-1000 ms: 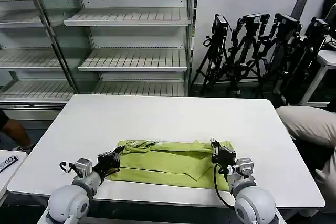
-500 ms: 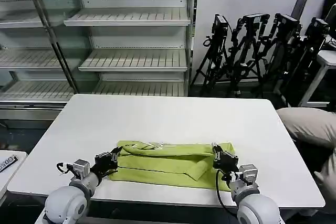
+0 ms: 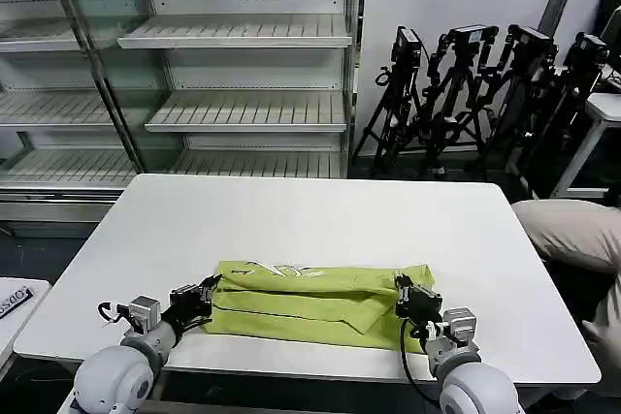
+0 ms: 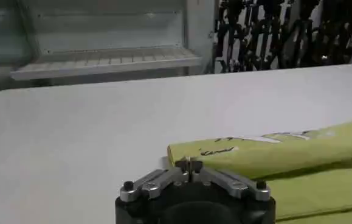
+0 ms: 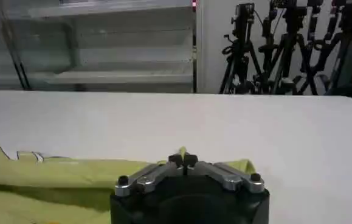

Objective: Fold and organize the clothes.

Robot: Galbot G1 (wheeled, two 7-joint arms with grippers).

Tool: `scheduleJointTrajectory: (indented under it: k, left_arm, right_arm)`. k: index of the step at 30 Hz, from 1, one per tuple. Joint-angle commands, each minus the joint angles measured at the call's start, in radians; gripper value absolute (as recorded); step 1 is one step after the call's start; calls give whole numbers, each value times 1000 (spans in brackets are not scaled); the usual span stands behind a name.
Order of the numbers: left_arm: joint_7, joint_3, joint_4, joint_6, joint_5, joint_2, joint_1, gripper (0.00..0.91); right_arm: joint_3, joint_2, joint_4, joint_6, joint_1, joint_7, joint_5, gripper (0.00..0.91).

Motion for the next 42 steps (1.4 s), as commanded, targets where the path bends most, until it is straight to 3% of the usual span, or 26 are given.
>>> scheduleJointTrajectory:
  k: [1,4,5,8,15,19,27,42]
  left_arm:
    - [13,-30,-46,38,-16,5,19,10]
    - [21,-30,-40,39,-12,8,17,20]
    - [21,-26,-39,39,-6,10,17,907]
    - [37,-20,-31,40,37,8,17,907]
    - [47,-61,-121,40,73,-8,74,907]
    - [-140,-36,-160,41,-82,-31,60,907]
    - [-399,102,-101,40,-107,-94,39,907]
    - [-396,180,-42,41,26,-122,14,907]
  right_arm:
    - [-1,2,-8,-6,-3,1,-1,0]
    - [-8,2,-8,-11,-5,-1,-2,0]
    - [-10,1,-8,-13,-6,-3,-4,907]
    - [-7,-9,-7,-15,-14,-32,-9,907]
    - [41,-17,31,17,-65,-39,-59,907]
    - [85,-23,76,43,-101,-54,-114,907]
    - [121,-21,95,53,-121,-55,-125,907]
    - [110,-10,73,86,-145,-64,-192,907]
